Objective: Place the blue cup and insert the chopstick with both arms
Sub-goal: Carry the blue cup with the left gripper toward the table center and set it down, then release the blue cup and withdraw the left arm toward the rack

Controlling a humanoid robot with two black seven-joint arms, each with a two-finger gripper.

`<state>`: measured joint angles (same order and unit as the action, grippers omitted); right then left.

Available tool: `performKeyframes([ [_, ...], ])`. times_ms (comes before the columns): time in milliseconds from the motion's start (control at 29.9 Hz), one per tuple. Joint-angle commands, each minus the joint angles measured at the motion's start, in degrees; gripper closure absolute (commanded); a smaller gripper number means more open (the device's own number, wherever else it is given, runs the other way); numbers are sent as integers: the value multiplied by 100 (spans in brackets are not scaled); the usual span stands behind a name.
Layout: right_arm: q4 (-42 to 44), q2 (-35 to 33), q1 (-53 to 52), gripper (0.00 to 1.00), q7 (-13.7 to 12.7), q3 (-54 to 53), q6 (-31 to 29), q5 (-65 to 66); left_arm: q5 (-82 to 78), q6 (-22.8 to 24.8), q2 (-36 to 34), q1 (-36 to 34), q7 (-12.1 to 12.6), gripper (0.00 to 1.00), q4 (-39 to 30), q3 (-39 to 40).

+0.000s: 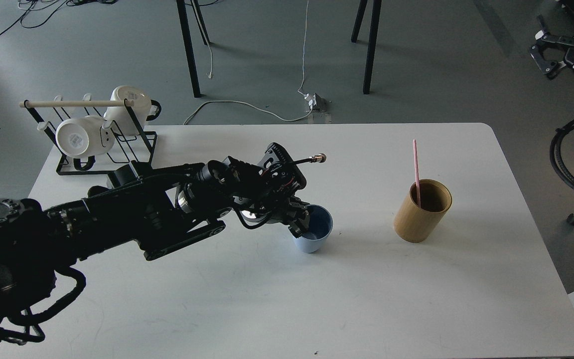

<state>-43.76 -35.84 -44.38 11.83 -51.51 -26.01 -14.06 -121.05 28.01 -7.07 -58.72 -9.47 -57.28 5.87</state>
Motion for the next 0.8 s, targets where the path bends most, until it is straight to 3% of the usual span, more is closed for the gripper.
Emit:
performKeyframes([
  [0, -1, -10, 9, 0, -5, 9, -1, 0, 11, -1, 4, 27, -2, 86, -2, 2],
  [167, -10, -89, 26, 0, -5, 35, -18, 0, 90, -1, -31, -43, -63, 54, -125, 81],
  [401, -62, -317, -105, 0, -23, 272, 104, 192, 1670, -1, -671, -192, -72, 41, -380, 511],
  [568, -702, -888, -308, 1, -14, 369, 438, 1535, 2935, -1, -1252, -184, -177, 37, -389, 1406],
  [669, -1326, -1152, -299, 1, -5, 396, 745, 2528, 3945, -1, -1481, -114, -432, 33, -301, 1986],
  [769, -2038, -1363, -220, 1, -31, 536, 1027, 3732, 5254, -1, -1534, -35, -774, 19, -21, 2470],
])
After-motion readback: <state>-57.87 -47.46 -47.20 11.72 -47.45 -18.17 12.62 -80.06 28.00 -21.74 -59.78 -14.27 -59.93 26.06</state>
